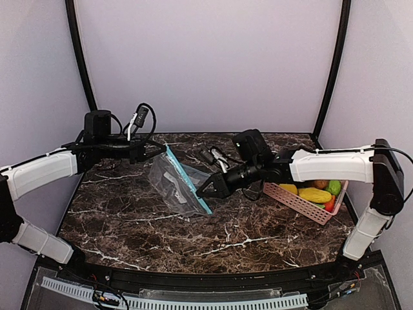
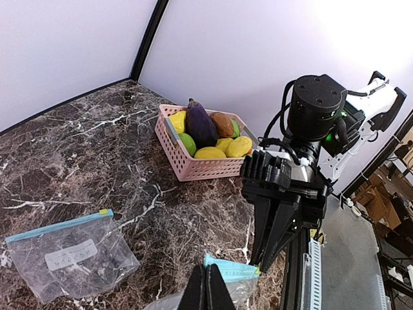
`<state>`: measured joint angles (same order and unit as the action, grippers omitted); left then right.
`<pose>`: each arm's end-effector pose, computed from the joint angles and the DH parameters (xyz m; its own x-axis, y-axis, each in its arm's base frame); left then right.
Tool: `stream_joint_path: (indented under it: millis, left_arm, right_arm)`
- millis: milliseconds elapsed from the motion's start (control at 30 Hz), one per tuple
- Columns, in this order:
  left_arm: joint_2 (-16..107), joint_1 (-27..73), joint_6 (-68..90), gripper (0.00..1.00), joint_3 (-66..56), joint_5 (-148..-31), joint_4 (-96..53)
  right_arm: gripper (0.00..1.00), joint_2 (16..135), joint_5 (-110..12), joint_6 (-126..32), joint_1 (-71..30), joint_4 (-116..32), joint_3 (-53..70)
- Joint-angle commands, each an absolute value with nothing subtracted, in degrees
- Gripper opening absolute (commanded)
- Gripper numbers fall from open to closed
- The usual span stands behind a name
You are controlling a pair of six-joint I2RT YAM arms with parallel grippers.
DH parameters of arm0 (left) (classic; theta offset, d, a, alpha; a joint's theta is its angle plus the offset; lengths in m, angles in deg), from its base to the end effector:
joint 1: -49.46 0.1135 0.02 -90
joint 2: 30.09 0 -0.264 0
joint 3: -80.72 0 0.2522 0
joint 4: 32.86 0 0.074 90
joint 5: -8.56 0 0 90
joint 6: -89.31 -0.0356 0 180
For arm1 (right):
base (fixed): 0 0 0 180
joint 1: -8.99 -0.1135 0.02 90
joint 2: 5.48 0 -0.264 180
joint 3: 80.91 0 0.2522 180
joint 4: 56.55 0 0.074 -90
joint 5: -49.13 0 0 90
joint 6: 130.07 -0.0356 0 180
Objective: Place the food in the zip-top bag and seal the zipper
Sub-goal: Unzip the zipper from the zipper food storage bag.
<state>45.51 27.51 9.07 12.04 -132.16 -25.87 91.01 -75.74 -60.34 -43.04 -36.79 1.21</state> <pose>0.2665 -0.1371 0.3156 -0.3780 0.0366 -0.9251 0.8822 0.3172 -0.3479 0.2175 0.3118 0.2553 -0.6488 -0.3693 -0.6654 -0.7603 0.2768 0.5877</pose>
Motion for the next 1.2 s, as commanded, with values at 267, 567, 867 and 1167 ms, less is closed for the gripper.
stream_joint_path:
  millis: [267, 567, 867, 1167]
  left_arm:
    - [41.9, 30.1, 8.9, 0.01, 12.6, -130.6, -28.2]
    - [40.7, 30.9, 8.7, 0.01, 12.8, -129.4, -28.2]
    - [40.7, 31.2, 9.1, 0.01, 13.0, -129.4, -28.5]
    - [41.6, 31.4, 9.8, 0.01, 13.1, -132.1, -29.7]
  right_arm:
    - [0.0, 90.0, -75.2, -61.3, -44.4, -33.3, -1.7]
    - [0.0, 89.5, -74.8, -61.9, -44.8, -33.1, -2.6]
    - [0.0, 88.9, -74.7, -62.3, -45.1, -33.2, -3.0]
    - [0.0, 87.0, -75.4, -63.2, -45.2, -33.1, -1.2]
